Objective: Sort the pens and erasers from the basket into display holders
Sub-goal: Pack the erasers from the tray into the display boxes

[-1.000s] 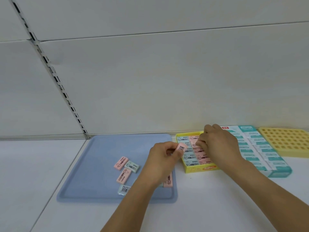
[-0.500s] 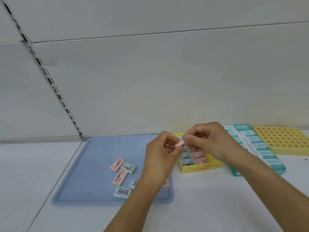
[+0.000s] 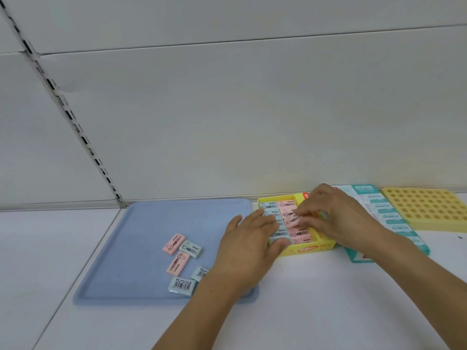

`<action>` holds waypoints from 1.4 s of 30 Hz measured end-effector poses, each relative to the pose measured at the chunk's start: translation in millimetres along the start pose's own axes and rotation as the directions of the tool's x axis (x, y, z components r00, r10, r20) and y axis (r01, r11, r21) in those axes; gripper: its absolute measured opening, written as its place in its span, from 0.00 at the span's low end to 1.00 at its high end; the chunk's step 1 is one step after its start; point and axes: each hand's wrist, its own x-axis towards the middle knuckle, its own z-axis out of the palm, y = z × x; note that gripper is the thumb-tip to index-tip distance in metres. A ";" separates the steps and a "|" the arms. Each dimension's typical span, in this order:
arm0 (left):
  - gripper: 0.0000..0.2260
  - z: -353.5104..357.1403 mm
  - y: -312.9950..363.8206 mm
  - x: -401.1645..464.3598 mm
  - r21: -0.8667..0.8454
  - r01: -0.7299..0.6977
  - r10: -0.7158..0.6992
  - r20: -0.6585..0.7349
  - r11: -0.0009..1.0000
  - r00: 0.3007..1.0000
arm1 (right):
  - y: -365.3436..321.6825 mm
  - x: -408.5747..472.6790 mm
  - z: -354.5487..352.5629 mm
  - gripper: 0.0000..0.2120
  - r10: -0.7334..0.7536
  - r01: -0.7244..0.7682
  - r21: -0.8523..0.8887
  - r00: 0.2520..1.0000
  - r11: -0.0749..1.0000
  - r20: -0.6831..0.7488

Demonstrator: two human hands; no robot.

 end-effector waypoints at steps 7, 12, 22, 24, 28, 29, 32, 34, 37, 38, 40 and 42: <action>0.39 -0.3 1.8 -0.5 -0.027 0.013 -0.013 0.008 1.000 1.000 | 1.4 5.7 1.7 0.05 0.004 -0.002 -0.058 0.999 0.998 0.042; 0.24 -2.0 1.8 -1.5 -0.003 0.027 -0.027 0.040 1.000 0.999 | -2.0 6.9 10.4 0.06 0.025 -0.002 -0.195 0.993 0.981 0.117; 0.14 -55.7 -63.5 -47.9 -0.376 0.072 -0.171 -0.236 0.924 0.957 | -17.7 4.9 14.5 0.07 0.006 -0.005 -0.150 1.000 0.989 0.008; 0.11 -63.5 -76.0 -62.7 -0.336 0.147 -0.214 -0.171 0.930 0.962 | -41.5 7.3 17.9 0.05 -0.061 0.060 -0.024 0.998 0.998 -0.034; 0.08 -57.4 -72.6 -74.3 -0.238 0.158 -0.180 -0.071 0.958 0.981 | -84.3 12.2 28.2 0.07 -0.236 0.251 -0.035 0.942 0.967 0.240; 0.07 -54.5 -69.5 -74.1 -0.215 0.138 -0.158 -0.077 0.967 0.984 | -90.3 11.5 28.5 0.09 -0.213 0.248 -0.085 0.931 0.965 0.298; 0.08 -45.8 -58.7 -71.2 -0.157 0.097 -0.111 -0.079 0.983 0.991 | -100.6 7.9 27.4 0.16 -0.138 0.228 -0.187 0.908 0.956 0.396; 0.11 -45.7 -59.8 -68.2 -0.058 0.127 -0.132 -0.084 0.990 0.988 | -105.1 7.2 28.2 0.19 -0.131 0.255 -0.230 0.885 0.939 0.446; 0.18 -57.2 -79.0 -69.0 0.059 0.223 -0.218 -0.078 0.973 0.973 | -107.8 9.8 31.6 0.18 -0.089 0.219 -0.223 0.874 0.950 0.478; 0.19 -61.4 -86.0 -69.8 0.085 0.241 -0.239 -0.040 0.967 0.970 | -109.1 10.8 33.6 0.17 -0.073 0.196 -0.212 0.875 0.957 0.478; 0.19 -65.9 -92.6 -69.6 0.116 0.239 -0.244 0.035 0.964 0.969 | -110.9 14.0 38.2 0.18 -0.047 0.163 -0.205 0.877 0.965 0.478; 0.18 -65.7 -91.7 -65.0 0.156 0.207 -0.216 0.045 0.966 0.975 | -112.6 17.3 40.7 0.18 -0.036 0.144 -0.192 0.877 0.971 0.478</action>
